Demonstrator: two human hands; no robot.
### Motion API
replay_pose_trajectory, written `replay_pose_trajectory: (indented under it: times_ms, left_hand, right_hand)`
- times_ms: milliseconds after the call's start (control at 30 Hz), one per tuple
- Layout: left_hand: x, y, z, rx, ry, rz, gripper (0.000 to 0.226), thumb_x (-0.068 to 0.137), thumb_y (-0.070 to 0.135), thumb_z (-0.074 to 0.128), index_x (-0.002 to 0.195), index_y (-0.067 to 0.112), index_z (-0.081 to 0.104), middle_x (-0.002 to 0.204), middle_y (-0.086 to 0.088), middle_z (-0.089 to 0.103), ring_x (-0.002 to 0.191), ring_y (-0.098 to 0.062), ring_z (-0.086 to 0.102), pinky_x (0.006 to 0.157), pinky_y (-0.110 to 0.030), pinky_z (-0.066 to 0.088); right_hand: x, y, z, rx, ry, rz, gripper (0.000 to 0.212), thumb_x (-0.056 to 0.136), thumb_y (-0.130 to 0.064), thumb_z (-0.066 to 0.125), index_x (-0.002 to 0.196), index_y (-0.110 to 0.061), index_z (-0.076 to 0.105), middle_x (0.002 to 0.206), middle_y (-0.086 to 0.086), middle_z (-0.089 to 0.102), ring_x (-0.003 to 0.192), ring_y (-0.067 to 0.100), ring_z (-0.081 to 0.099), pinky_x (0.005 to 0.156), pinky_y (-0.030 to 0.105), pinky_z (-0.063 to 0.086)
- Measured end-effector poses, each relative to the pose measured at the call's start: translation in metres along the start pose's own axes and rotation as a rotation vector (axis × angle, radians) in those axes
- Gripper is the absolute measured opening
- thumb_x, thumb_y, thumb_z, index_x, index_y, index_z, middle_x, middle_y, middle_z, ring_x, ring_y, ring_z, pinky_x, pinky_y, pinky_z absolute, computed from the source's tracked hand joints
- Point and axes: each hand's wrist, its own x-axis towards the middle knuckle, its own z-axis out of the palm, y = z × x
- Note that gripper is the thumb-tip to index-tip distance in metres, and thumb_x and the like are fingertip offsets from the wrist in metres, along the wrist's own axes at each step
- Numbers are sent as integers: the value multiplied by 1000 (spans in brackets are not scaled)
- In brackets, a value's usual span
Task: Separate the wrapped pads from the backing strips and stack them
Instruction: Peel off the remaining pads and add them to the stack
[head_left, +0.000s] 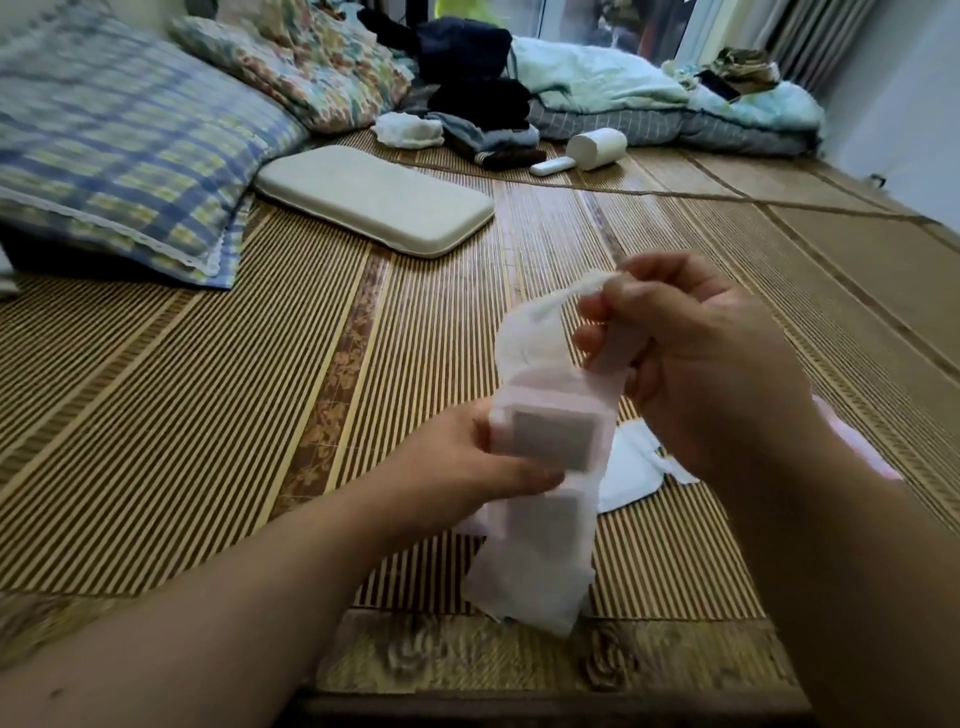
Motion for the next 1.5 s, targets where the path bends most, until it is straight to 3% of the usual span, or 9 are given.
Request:
replay_pose_trajectory:
  times_ms: [200,400,600,700,800,867,1133,1267,1500]
  left_hand:
    - [-11,-5,-3,27,-263,-68,17,79,5,66,94,-2,66,101,-16,70,97,-25,67,88,-39,54]
    - [-24,-12,-17,-327,-93,-162,14,66,10,53,79,5,52,76,-11,58,64,-21,55,61,-32,49]
    - [-32,-18,-50,-446,112,-258,34,80,31,55,103,7,62,65,-13,65,47,-20,53,42,-28,48]
    - [-38,-19,-75,-248,-72,-337,38,79,44,62,106,16,64,83,-18,70,58,-23,56,60,-37,52]
    - [-47,-17,-98,-139,-308,-473,39,65,29,80,101,20,69,77,-7,73,56,-19,62,55,-30,54]
    - [-54,-20,-112,23,-335,-500,40,65,26,81,103,18,70,88,-7,74,72,-24,67,62,-29,55]
    - [-75,-37,-143,-157,16,-563,49,57,29,86,98,6,71,80,-10,72,65,-21,64,57,-31,54]
    - [-74,-28,-136,-193,86,-488,21,67,26,78,79,10,73,66,-6,65,53,-15,58,48,-28,50]
    - [-58,-3,-91,-193,49,-380,6,68,20,70,67,15,72,59,-4,63,51,-13,58,49,-25,51]
  right_hand:
    - [-6,-43,1,292,143,-163,18,88,-1,49,84,-16,58,66,3,69,57,13,65,49,23,51]
    - [-1,-50,-17,428,260,-195,20,88,0,48,85,-18,56,62,-1,68,55,8,64,53,21,51]
    - [-4,-32,-33,379,338,-41,18,90,-3,46,87,-17,57,61,-1,68,55,7,64,58,21,53]
    - [-3,-23,-37,339,363,34,19,91,-3,44,84,-17,55,58,-2,66,50,5,61,52,18,51]
    - [-3,-15,-42,333,381,98,18,91,-2,44,84,-15,55,56,-1,64,47,4,58,50,15,49]
    - [-3,-10,-48,315,399,138,17,90,-2,44,85,-14,55,56,0,62,46,4,56,50,13,48]
    - [-7,23,-82,-2,393,347,13,90,-2,48,93,-11,56,56,2,64,44,6,57,42,19,49]
    - [-8,39,-88,-255,384,429,12,88,-3,55,97,-8,62,77,12,66,53,14,66,47,25,53]
    - [-9,40,-46,-586,153,366,9,84,-9,65,86,-16,70,72,4,73,64,18,72,52,23,54]
